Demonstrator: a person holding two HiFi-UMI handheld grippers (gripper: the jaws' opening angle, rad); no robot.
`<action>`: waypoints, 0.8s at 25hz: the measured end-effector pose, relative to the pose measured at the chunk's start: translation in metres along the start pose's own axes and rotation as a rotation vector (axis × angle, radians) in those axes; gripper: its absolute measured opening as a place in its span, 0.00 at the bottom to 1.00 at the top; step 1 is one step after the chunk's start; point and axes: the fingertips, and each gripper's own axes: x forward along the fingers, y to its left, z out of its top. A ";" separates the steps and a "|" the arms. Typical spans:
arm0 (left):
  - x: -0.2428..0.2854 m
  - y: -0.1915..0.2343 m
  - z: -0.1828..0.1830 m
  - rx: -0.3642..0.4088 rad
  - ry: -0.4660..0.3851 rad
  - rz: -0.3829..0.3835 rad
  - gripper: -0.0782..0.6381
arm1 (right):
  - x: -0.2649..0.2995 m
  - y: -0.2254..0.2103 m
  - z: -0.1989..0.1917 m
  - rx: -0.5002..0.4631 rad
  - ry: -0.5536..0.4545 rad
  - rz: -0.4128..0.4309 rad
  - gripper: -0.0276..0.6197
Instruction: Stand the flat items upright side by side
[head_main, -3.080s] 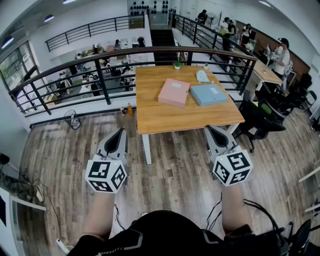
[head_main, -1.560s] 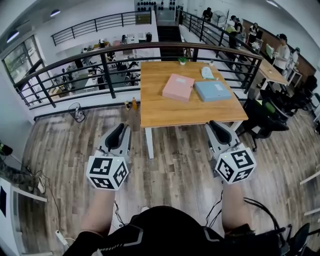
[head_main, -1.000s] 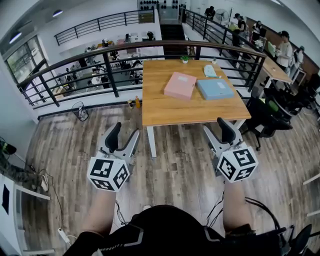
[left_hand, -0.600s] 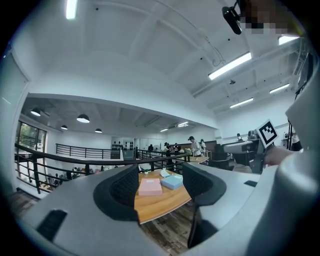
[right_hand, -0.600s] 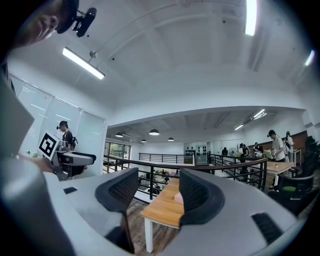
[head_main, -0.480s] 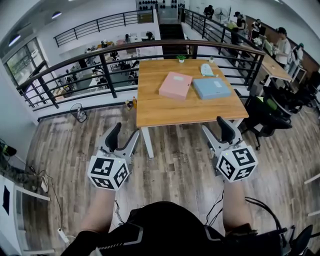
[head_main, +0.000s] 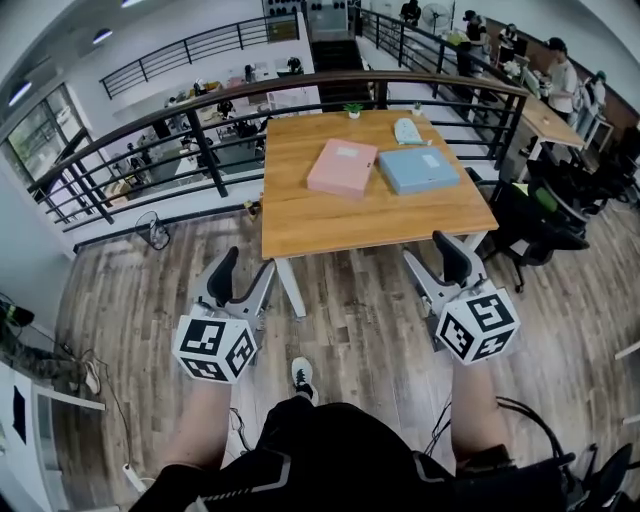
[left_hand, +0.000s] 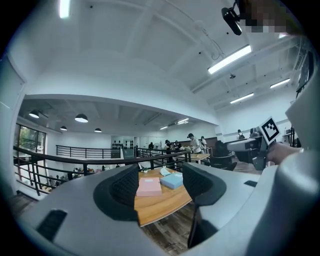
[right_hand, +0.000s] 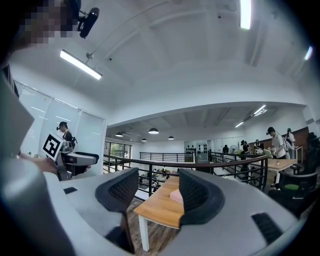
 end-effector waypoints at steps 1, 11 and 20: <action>0.009 0.002 0.000 -0.004 -0.005 -0.009 0.50 | 0.005 -0.004 0.001 -0.005 0.002 -0.005 0.45; 0.102 0.064 0.006 -0.017 -0.054 -0.066 0.50 | 0.100 -0.021 0.007 -0.051 0.035 -0.024 0.45; 0.173 0.127 0.019 0.004 -0.087 -0.096 0.50 | 0.192 -0.041 0.009 -0.063 0.093 -0.062 0.44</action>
